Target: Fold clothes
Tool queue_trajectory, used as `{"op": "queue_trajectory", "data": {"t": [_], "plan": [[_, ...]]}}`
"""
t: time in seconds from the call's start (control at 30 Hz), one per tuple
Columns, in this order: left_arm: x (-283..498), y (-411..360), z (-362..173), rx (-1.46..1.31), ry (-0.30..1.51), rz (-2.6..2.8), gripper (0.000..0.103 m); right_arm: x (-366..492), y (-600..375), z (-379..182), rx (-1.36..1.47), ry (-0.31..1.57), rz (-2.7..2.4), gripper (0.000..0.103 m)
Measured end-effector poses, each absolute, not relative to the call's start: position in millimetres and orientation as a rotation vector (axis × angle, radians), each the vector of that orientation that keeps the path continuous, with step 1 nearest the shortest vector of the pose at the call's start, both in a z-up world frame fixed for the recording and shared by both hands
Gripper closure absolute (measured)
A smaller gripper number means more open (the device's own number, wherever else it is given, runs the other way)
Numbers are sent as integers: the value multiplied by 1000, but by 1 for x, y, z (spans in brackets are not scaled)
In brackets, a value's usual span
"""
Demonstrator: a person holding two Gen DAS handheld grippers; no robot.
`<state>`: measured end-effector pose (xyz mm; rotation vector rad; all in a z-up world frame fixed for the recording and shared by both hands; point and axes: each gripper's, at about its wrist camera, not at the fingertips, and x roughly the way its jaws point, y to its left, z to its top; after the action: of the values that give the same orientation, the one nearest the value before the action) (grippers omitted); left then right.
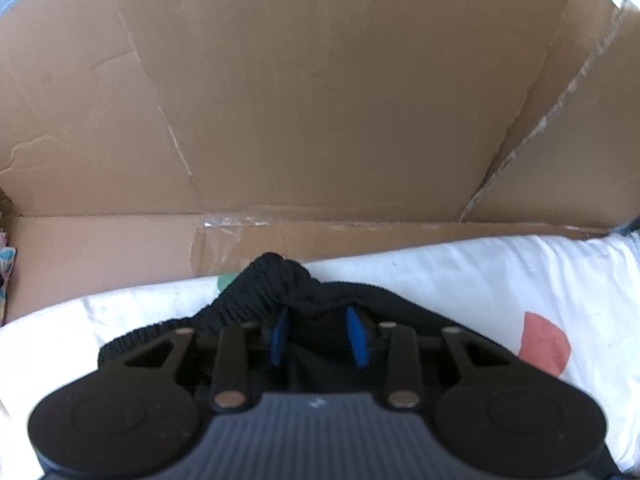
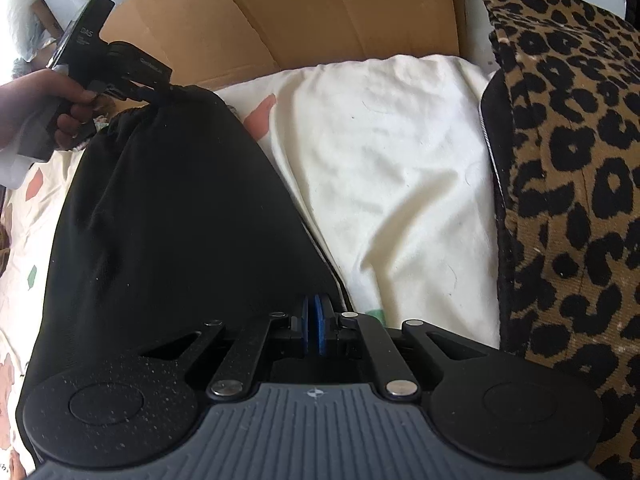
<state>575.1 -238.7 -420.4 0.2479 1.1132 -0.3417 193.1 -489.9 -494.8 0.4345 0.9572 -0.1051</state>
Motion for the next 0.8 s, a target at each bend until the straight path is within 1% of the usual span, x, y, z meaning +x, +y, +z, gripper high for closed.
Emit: {"op": "queue_trajectory", "data": {"t": [0.1,0.17,0.27,0.5,0.63,0.8], "plan": [[573,-243,-410,289,1119,-359,69,193,-491,-494,442,966,-105,96],[569,-238,-396,282,1115,-393,70,194,-490,-492,445,972,-105,94],[560,-228,-373,289,1117,-422,73,194,-484,-484,418,952,-74,96],[527,-197,-327,330,1115,-455,72,196,-468,-468,456,885,-37,96],[505,-177,-325,315,1138,-468,73,200,-458,-462,441,872,-25,96],[469,-160,-350,271,1192,-508,78,198,-454,-464,463,867,-45,96]]}}
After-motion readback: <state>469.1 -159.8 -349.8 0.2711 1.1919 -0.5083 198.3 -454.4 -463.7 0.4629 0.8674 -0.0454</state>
